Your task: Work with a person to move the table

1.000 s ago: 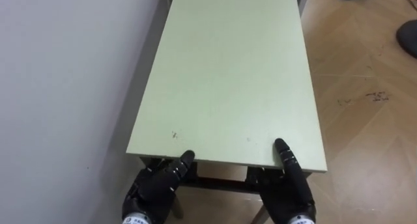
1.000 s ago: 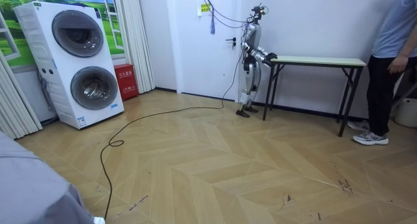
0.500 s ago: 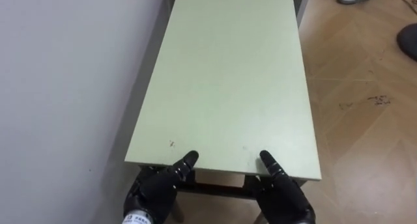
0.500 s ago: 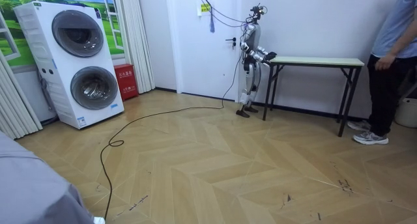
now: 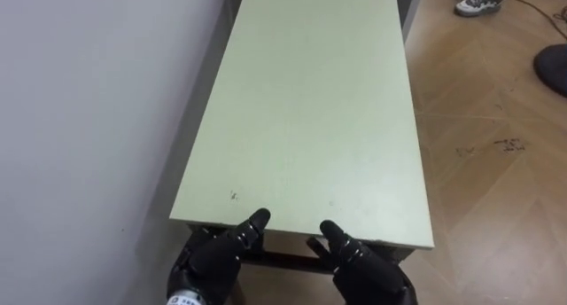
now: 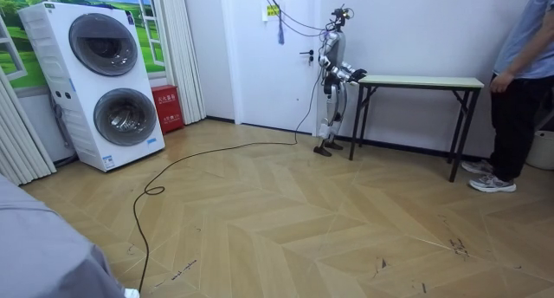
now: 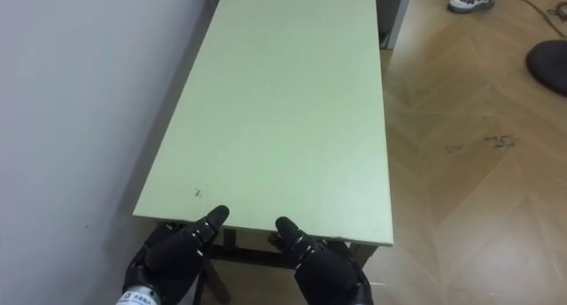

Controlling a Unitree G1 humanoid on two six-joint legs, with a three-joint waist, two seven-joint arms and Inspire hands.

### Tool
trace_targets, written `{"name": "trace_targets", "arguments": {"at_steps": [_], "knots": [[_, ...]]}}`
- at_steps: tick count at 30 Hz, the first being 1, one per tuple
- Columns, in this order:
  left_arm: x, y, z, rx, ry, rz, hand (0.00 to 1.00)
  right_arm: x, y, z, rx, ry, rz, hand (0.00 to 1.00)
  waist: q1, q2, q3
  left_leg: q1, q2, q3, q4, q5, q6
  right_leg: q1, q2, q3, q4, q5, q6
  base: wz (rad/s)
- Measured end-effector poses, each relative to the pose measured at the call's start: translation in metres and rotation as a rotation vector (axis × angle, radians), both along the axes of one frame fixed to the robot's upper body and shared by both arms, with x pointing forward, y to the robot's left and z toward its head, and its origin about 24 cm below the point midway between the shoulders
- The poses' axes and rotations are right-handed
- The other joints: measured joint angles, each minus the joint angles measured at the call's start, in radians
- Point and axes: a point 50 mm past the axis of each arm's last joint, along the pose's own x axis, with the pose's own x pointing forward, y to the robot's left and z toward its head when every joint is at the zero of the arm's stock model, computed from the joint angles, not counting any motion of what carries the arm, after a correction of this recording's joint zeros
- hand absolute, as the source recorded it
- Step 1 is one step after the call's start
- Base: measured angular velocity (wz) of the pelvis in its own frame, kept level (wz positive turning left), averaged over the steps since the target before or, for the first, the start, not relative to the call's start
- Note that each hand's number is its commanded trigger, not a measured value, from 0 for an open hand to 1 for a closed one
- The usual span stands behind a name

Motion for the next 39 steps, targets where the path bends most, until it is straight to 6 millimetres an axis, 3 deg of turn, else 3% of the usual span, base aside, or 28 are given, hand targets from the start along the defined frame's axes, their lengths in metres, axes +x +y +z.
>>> {"name": "trace_targets", "arguments": {"at_steps": [10,16,23,34,39], "knots": [[-0.005,0.002,-0.008,0.101,-0.005,-0.073,0.0,-0.007,-0.005,-0.013,-0.02,-0.013,0.037,0.0,-0.006,-0.003,-0.0032,0.032,-0.005,-0.017,-0.015,0.001,-0.002,0.036,-0.001,-0.02,-0.017,0.0,0.0,0.04],[-0.015,0.009,-0.031,0.261,0.065,-0.161,0.0,-0.014,-0.016,-0.033,-0.145,0.049,0.102,0.0,-0.011,-0.005,-0.0046,0.033,-0.006,-0.017,-0.018,0.002,-0.003,0.038,-0.001,-0.023,-0.017,0.0,0.0,0.0],[-0.042,0.023,-0.064,0.34,0.247,-0.191,0.0,-0.033,-0.037,-0.058,-0.277,0.187,0.139,0.0,-0.03,-0.02,-0.0084,0.037,-0.006,-0.017,-0.018,0.001,-0.003,0.054,0.001,-0.023,-0.034,0.001,0.001,0.01],[-0.067,0.042,-0.085,0.423,0.379,-0.181,0.0,-0.065,-0.065,-0.081,-0.429,0.419,0.096,0.0,-0.028,-0.031,-0.0116,0.037,-0.006,-0.019,-0.019,0.0,-0.005,0.052,0.002,-0.021,-0.034,0.001,0.0,0.0],[-0.097,0.06,-0.101,0.485,0.533,-0.153,0.0,-0.083,-0.074,-0.094,-0.474,0.552,0.065,0.0,-0.03,-0.043,-0.014,0.071,-0.007,-0.021,-0.036,-0.002,-0.006,0.079,0.001,-0.02,-0.037,0.001,0.0,0.0]]}}
